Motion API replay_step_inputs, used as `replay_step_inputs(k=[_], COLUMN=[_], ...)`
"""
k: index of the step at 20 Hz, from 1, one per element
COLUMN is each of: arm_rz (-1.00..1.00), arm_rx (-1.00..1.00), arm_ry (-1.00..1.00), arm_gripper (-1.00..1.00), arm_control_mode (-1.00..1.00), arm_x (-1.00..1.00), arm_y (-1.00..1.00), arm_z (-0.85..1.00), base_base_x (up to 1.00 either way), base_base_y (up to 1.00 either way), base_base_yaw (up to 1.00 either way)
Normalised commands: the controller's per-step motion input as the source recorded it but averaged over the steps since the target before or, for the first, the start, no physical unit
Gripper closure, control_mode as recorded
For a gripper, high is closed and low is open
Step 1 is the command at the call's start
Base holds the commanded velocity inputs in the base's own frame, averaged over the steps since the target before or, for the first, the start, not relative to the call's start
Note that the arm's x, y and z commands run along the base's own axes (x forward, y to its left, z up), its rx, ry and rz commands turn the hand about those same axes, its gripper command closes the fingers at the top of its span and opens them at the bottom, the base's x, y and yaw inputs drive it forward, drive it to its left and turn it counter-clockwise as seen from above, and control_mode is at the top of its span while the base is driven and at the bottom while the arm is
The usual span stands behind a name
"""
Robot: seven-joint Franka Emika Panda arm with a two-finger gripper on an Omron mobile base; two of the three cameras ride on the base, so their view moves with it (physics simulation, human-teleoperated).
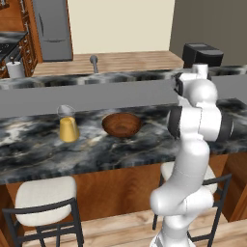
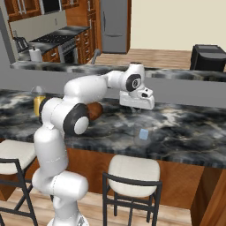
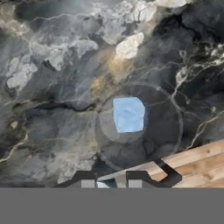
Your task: There are two ice cubes in the ice bowl. Place both ice cubes in the glass cup.
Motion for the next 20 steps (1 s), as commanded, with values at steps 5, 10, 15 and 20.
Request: replay_step_inputs(k=[5,10,15,20], arm_rz=[-0.06,-0.01,-0.06,-0.08], arm_rx=[0.0,0.02,0.11,0.03], arm_ry=[0.04,0.0,-0.02,-0.06], arm_gripper=[1.0,1.0,1.0,1.0], arm_control_mode=[-1.0,-1.0,-1.0,-1.0], arm_x=[0.0,0.0,0.02,0.07], arm_y=[-0.37,-0.12,0.0,0.0], arm_z=[-0.05,-0.11,-0.25,-0.22], base_base_x=[0.0,0.0,0.0,0.0], base_base_y=[0.0,0.0,0.0,0.0], base_base_yaw=[0.0,0.0,0.0,0.0])
